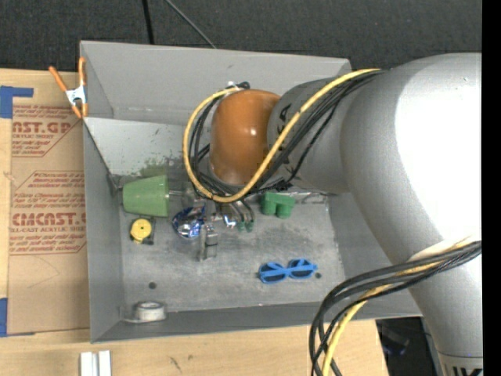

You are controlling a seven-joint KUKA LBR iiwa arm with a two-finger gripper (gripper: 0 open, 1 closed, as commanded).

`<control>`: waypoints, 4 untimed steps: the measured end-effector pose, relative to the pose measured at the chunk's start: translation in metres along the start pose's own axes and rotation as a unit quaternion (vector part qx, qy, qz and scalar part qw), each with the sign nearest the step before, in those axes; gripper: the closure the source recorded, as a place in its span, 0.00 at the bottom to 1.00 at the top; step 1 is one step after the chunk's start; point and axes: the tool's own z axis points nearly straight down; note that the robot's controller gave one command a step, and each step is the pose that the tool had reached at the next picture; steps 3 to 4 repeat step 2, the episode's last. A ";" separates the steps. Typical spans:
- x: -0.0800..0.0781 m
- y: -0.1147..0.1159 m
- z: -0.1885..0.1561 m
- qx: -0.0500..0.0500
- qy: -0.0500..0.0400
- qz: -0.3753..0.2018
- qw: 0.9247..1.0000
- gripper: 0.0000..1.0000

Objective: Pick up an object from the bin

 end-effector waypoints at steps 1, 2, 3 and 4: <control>-0.002 0.004 -0.004 -0.001 -0.003 -0.001 1.000 1.00; 0.000 0.003 -0.161 -0.001 -0.007 0.000 1.000 1.00; 0.000 0.003 -0.161 -0.001 -0.007 0.000 1.000 1.00; 0.000 0.003 -0.161 -0.001 -0.007 0.000 1.000 1.00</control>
Offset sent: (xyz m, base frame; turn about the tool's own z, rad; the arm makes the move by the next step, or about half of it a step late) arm 0.0000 0.0000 0.0000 0.0000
